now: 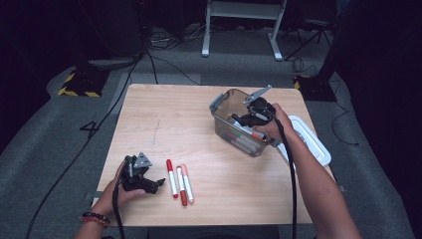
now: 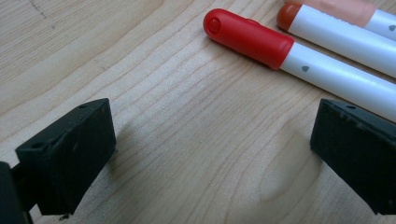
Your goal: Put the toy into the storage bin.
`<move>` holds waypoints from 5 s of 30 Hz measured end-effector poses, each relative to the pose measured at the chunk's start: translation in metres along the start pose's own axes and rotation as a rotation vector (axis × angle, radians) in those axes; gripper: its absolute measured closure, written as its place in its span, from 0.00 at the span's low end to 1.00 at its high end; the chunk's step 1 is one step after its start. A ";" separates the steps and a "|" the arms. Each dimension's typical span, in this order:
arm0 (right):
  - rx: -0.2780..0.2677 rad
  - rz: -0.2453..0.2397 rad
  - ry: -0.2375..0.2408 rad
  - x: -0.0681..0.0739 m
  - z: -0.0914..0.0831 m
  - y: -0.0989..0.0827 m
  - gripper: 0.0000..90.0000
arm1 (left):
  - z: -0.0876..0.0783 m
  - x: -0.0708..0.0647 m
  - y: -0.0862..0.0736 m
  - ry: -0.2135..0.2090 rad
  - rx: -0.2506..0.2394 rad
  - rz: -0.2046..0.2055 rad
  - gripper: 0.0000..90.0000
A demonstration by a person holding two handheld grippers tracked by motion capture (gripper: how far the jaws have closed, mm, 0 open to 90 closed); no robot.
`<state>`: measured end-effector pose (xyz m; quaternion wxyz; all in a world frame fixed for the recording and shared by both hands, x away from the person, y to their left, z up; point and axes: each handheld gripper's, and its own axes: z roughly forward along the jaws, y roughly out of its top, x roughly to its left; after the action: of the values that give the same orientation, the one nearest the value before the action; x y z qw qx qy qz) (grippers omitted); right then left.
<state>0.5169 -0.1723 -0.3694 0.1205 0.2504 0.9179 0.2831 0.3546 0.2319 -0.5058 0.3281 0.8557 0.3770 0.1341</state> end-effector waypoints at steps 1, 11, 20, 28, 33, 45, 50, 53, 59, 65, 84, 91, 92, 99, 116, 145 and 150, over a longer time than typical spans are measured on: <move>0.021 -0.001 0.006 0.001 0.003 0.000 0.83 | 0.000 0.000 0.000 0.002 0.000 0.000 0.00; 0.110 -0.004 0.009 0.009 0.021 0.003 0.82 | 0.000 0.000 0.000 0.001 0.000 -0.001 0.00; 0.041 0.021 -0.067 0.007 0.011 0.002 0.64 | 0.000 0.000 0.000 0.000 0.001 0.000 0.00; -0.169 0.044 -0.061 0.019 -0.025 -0.002 0.46 | 0.000 0.000 0.000 0.002 0.001 0.001 0.00; -0.288 0.025 -0.071 0.039 -0.047 -0.010 0.38 | 0.000 0.000 0.000 0.002 0.001 0.001 0.00; -0.407 -0.081 -0.026 0.094 -0.061 -0.031 0.34 | 0.000 0.000 0.000 0.004 0.000 0.001 0.01; -0.432 -0.080 0.038 0.115 -0.048 -0.036 0.34 | 0.000 0.000 0.000 0.003 0.000 0.000 0.01; -0.411 -0.105 0.051 0.129 -0.031 -0.038 0.34 | 0.000 0.000 0.000 0.004 0.000 0.000 0.01; -0.348 -0.132 0.128 0.157 0.015 -0.035 0.34 | 0.000 0.000 0.000 0.004 0.000 0.000 0.01; -0.286 -0.154 0.181 0.178 0.060 -0.026 0.35 | 0.000 0.000 0.000 0.004 0.000 0.000 0.01; -0.156 -0.113 0.171 0.187 0.123 -0.020 0.43 | 0.000 0.000 0.000 0.004 0.000 0.000 0.01; -0.157 -0.062 0.152 0.164 0.113 -0.036 0.65 | 0.000 0.000 0.000 0.004 0.000 0.000 0.01; -0.151 -0.058 0.150 0.161 0.111 -0.038 0.68 | 0.000 0.000 0.000 0.004 0.000 0.000 0.01; -0.157 -0.064 0.152 0.138 0.100 -0.056 0.83 | 0.000 0.000 0.000 0.004 0.000 0.000 0.01; -0.216 -0.082 0.174 0.123 0.066 -0.063 0.83 | -0.001 0.000 0.000 0.007 0.001 0.005 0.01; -0.324 -0.058 0.044 0.087 -0.067 -0.033 0.83 | -0.001 0.000 0.000 0.007 0.001 0.005 0.01; -0.312 -0.059 0.022 0.073 -0.076 -0.022 0.83 | 0.000 0.000 0.000 0.004 0.000 0.000 0.01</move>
<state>0.4193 -0.1847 -0.3268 0.1562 0.1986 0.8710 0.4213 0.3540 0.2320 -0.5058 0.3274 0.8555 0.3775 0.1358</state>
